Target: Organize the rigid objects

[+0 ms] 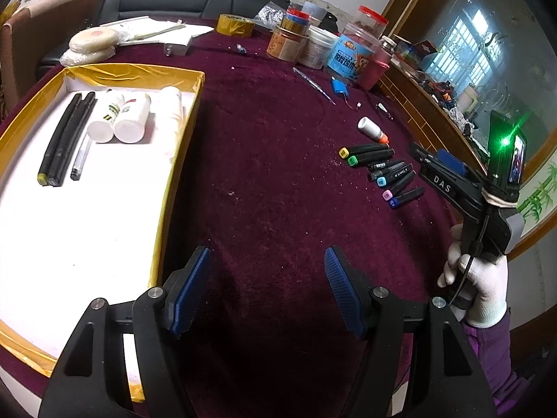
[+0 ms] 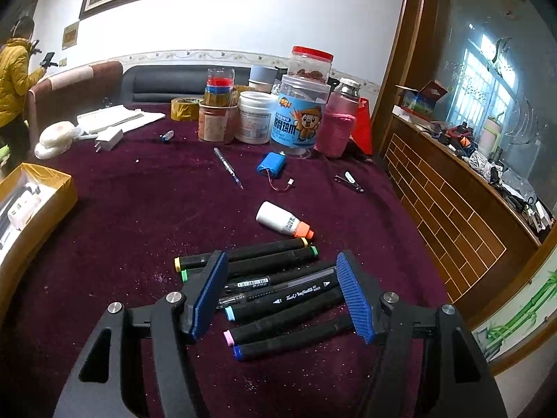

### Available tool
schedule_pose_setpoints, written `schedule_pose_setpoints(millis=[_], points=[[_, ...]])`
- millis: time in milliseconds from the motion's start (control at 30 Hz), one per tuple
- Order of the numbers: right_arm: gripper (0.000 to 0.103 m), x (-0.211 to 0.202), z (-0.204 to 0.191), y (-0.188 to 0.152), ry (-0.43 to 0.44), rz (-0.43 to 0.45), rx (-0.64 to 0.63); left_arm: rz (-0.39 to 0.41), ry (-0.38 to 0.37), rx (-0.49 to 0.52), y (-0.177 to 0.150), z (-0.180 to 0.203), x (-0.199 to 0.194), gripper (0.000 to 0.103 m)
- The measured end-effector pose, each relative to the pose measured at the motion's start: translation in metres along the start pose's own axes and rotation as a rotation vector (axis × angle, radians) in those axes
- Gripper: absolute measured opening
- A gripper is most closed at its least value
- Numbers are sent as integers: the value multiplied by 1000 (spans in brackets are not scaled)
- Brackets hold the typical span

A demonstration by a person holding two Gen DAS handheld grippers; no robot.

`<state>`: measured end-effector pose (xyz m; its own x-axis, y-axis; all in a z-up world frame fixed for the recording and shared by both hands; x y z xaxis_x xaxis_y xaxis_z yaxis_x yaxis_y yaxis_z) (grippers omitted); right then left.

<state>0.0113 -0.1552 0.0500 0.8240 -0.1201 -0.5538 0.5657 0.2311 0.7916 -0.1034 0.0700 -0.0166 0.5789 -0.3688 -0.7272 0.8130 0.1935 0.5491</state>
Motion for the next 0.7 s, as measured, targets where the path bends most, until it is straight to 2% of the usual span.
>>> schedule_pose_setpoints(millis=[200,400,467,500,600,700], points=[[59,13,6,1,55,-54,54,-40,-23,71,-2,23,28,66],[59,22,31,3,51,-84,117,-78,-24,119,5,34,67,66],[60,20,39,4,43,-53,124,-57,-16,147,7,36,70,68],[64,20,41,5,55,-40,119,-56,-13,162,6,38,72,69],[67,30,45,4,75,-83,122,-27,-29,185,4,41,72,78],[67,37,46,7,88,-106,150,-19,-58,175,5,40,71,81]])
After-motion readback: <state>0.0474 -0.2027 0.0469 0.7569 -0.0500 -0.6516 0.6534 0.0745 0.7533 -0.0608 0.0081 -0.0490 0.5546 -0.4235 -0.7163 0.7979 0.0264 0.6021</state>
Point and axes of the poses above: each gripper's, at about its wrist camera, not at the fingertips, and x roughly the way its jaws point, z to its right, y to its top, the point moved 6 cm from there along x, roughly the way its jaws point, and after that the axes turned 7 degrees about -y, right-handed, at the moved point
